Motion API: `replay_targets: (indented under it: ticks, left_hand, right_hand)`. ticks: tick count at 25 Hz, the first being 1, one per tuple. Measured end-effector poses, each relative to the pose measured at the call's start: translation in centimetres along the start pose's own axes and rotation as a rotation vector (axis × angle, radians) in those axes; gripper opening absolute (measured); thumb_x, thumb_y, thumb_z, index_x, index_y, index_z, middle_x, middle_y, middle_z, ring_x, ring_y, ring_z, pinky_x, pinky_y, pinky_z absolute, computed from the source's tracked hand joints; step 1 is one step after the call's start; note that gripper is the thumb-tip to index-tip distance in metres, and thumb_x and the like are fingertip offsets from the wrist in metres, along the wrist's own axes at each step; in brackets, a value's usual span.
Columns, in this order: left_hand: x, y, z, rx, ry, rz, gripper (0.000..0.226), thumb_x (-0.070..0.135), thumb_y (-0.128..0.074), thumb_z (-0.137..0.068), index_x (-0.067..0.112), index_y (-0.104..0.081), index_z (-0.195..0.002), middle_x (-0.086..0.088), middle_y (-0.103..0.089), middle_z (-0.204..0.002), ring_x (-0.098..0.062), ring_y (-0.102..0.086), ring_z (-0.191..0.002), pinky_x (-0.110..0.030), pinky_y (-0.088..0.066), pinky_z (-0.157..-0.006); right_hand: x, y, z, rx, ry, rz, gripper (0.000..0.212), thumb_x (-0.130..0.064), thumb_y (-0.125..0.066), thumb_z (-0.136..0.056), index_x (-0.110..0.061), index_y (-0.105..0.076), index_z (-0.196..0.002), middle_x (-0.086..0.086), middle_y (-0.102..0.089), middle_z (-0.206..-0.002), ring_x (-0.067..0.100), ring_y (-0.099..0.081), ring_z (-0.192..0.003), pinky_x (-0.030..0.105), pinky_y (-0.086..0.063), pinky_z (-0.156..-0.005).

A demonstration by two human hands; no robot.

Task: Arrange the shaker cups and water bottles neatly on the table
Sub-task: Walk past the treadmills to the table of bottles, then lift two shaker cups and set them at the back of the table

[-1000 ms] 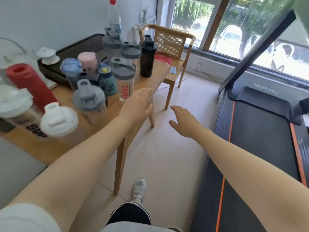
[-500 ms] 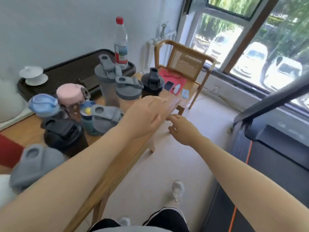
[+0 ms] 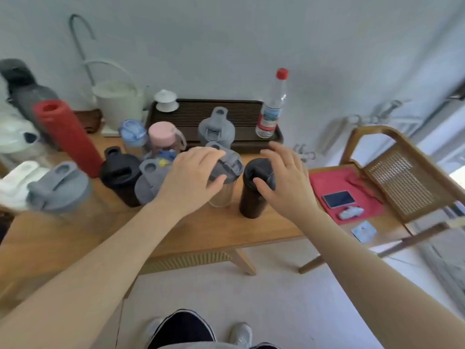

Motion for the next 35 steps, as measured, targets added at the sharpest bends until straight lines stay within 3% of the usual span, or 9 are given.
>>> replay_targets:
  ticks: [2, 4, 7, 10, 16, 22, 27, 31, 35]
  left_hand:
    - [-0.2, 0.6, 0.8, -0.038, 0.2, -0.005, 0.049, 0.038, -0.053, -0.084, 0.006, -0.052, -0.121, -0.015, -0.059, -0.122, -0.032, -0.053, -0.114, -0.043, -0.042, -0.091]
    - [0.1, 0.3, 0.9, -0.091, 0.289, -0.009, 0.056, 0.036, -0.06, -0.084, 0.008, -0.043, -0.13, -0.012, -0.048, -0.134, -0.03, -0.043, -0.124, -0.042, -0.037, -0.098]
    - [0.7, -1.3, -0.5, -0.16, 0.345, 0.002, 0.067, 0.035, -0.062, -0.083, 0.011, -0.031, -0.137, -0.01, -0.027, -0.148, -0.028, -0.028, -0.134, -0.04, -0.031, -0.104]
    - [1.2, -3.8, -1.8, -0.122, 0.614, 0.26, 0.082, 0.03, -0.069, -0.078, 0.012, -0.019, -0.141, -0.011, -0.01, -0.153, -0.027, -0.015, -0.139, -0.038, -0.023, -0.11]
    - [-0.5, -8.5, -2.4, 0.081, 0.896, 0.661, 0.118, 0.023, -0.085, -0.057, 0.017, -0.006, -0.144, -0.01, -0.025, -0.149, -0.024, -0.028, -0.135, -0.044, -0.029, -0.111]
    - [0.0, -9.6, -2.3, 0.16, 0.813, 0.572, 0.101, 0.034, -0.087, -0.052, 0.019, -0.03, -0.133, -0.004, -0.044, -0.134, -0.019, -0.043, -0.122, -0.032, -0.04, -0.095]
    - [2.3, -4.7, -2.8, 0.246, 0.658, 0.767, 0.087, 0.03, -0.085, -0.057, 0.03, -0.031, -0.126, 0.012, -0.043, -0.123, -0.009, -0.045, -0.116, -0.026, -0.043, -0.092]
    - [2.9, 2.3, -4.1, 0.37, 0.511, 0.959, 0.072, 0.041, -0.076, -0.051, 0.035, -0.041, -0.114, 0.014, -0.051, -0.116, -0.004, -0.054, -0.109, -0.025, -0.05, -0.089]
    - [0.3, 8.6, -4.5, 0.431, 0.516, 0.913, 0.071, 0.043, -0.076, -0.05, 0.03, -0.046, -0.113, 0.005, -0.057, -0.116, -0.01, -0.059, -0.106, -0.026, -0.053, -0.084]
  right_hand:
    - [0.4, -0.4, -1.3, -0.076, -0.085, -0.002, 0.075, -0.041, -0.062, -0.08, -0.018, -0.026, -0.141, 0.007, -0.017, -0.155, 0.03, -0.013, -0.143, 0.046, -0.016, -0.114]
    - [1.9, -1.2, -2.0, -0.112, -0.178, -0.099, 0.092, -0.044, -0.068, -0.074, -0.02, -0.015, -0.145, 0.008, -0.008, -0.157, 0.03, -0.01, -0.143, 0.046, -0.016, -0.115]
    - [4.5, -2.5, -1.5, -0.255, -0.352, -0.506, 0.095, -0.036, -0.072, -0.075, -0.02, -0.011, -0.146, 0.006, -0.012, -0.155, 0.025, -0.023, -0.14, 0.034, -0.03, -0.106]
    - [5.6, -3.7, -0.4, -0.324, -0.435, -0.887, 0.103, -0.022, -0.074, -0.075, -0.02, 0.001, -0.146, 0.001, -0.023, -0.15, 0.018, -0.033, -0.133, 0.029, -0.033, -0.099]
    - [6.3, -6.7, 0.8, -0.197, -0.341, -0.846, 0.108, -0.018, -0.086, -0.058, -0.025, -0.017, -0.14, -0.004, -0.034, -0.141, 0.013, -0.039, -0.126, 0.028, -0.035, -0.102]
    - [7.1, -5.5, 0.3, -0.159, -0.311, -0.825, 0.092, -0.014, -0.085, -0.058, -0.025, -0.029, -0.13, -0.016, -0.044, -0.114, 0.007, -0.048, -0.105, 0.015, -0.039, -0.085]
    - [7.3, -1.5, -0.1, -0.024, -0.262, -1.04, 0.075, -0.025, -0.078, -0.057, -0.045, -0.038, -0.116, -0.011, -0.051, -0.121, 0.006, -0.054, -0.11, 0.023, -0.047, -0.088]
    - [3.8, 3.3, -3.3, 0.062, -0.055, -1.126, 0.077, -0.035, -0.067, -0.057, -0.024, -0.038, -0.127, 0.005, -0.053, -0.121, 0.006, -0.059, -0.1, 0.02, -0.053, -0.079]
    - [-1.9, 6.8, -7.0, 0.074, 0.098, -1.157, 0.073, -0.035, -0.068, -0.056, -0.028, -0.039, -0.122, -0.001, -0.055, -0.113, 0.005, -0.061, -0.093, 0.019, -0.053, -0.073]
Point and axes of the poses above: each hand's wrist, its own z-axis away from the middle knuckle, its own y-axis out of the back of the hand, x = y × z, the point moved 1 cm from there along -z, towards the middle knuckle
